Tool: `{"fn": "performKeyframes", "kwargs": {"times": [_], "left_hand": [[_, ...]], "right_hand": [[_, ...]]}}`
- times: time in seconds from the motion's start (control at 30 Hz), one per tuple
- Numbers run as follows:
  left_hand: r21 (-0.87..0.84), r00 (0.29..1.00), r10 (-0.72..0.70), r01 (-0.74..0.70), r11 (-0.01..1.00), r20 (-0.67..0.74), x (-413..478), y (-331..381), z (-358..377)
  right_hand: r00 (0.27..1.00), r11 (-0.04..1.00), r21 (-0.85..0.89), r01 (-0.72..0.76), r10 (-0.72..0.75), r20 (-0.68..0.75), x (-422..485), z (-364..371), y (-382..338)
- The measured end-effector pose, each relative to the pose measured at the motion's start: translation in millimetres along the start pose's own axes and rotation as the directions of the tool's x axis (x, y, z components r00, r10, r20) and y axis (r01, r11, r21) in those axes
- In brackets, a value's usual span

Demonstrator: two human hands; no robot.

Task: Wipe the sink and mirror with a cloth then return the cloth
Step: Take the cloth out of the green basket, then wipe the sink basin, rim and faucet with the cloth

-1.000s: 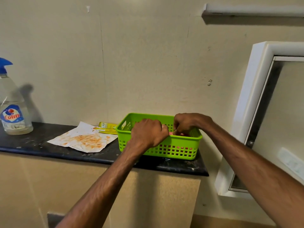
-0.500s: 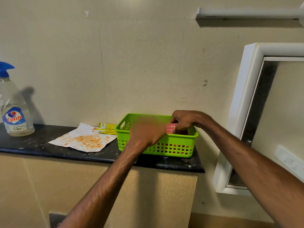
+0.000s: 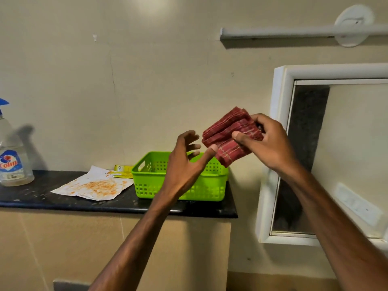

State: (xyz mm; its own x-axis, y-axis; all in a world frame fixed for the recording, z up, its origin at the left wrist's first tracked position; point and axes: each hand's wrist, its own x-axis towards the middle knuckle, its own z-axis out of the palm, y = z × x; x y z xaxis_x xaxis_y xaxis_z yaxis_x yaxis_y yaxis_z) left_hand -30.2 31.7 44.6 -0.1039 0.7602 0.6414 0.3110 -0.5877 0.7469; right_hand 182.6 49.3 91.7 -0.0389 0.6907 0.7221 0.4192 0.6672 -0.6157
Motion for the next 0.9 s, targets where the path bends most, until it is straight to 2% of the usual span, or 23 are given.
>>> {"fn": "performKeyframes", "kwargs": {"times": [0.1,0.23,0.4,0.47,0.53,0.6,0.73,0.83,0.9], "left_hand": [[-0.196,0.995,-0.061,0.077,0.978,0.085,-23.4,16.3,26.2],[-0.257,0.958,-0.059,0.135,0.957,0.281,-60.3,20.0,61.4],[-0.270,0.873,-0.141,0.292,0.917,0.466,-104.6,1.0,97.7],[-0.254,0.827,-0.189,0.367,0.895,0.530,-121.8,-10.7,110.9],[-0.190,0.795,-0.221,0.386,0.903,0.565,-141.1,-27.2,127.2],[-0.092,0.777,-0.259,0.375,0.923,0.574,-163.6,-50.9,143.8],[0.178,0.744,-0.326,0.274,0.945,0.584,-213.2,-104.5,172.0],[0.356,0.721,-0.403,0.228,0.906,0.564,-242.2,-141.6,183.1],[0.435,0.694,-0.469,0.243,0.867,0.547,-256.3,-166.3,188.6]], "right_hand": [[0.997,0.973,0.220,-0.073,0.078,-0.016,-36.2,-21.4,8.1],[0.954,0.847,0.444,-0.290,0.295,0.061,-95.2,-40.4,27.9],[0.839,0.665,0.528,-0.528,0.505,0.204,-164.1,-62.8,65.4],[0.764,0.545,0.570,-0.615,0.590,0.260,-191.1,-67.2,81.5],[0.683,0.410,0.605,-0.683,0.652,0.329,-222.1,-65.3,99.2],[0.624,0.305,0.650,-0.696,0.706,0.336,-255.5,-57.6,117.1],[0.440,0.115,0.663,-0.739,0.828,0.347,-313.4,-38.2,152.9],[0.307,-0.011,0.701,-0.713,0.895,0.325,-345.6,-24.3,174.1],[0.248,-0.054,0.733,-0.678,0.922,0.298,-361.7,-17.4,185.3]]}}
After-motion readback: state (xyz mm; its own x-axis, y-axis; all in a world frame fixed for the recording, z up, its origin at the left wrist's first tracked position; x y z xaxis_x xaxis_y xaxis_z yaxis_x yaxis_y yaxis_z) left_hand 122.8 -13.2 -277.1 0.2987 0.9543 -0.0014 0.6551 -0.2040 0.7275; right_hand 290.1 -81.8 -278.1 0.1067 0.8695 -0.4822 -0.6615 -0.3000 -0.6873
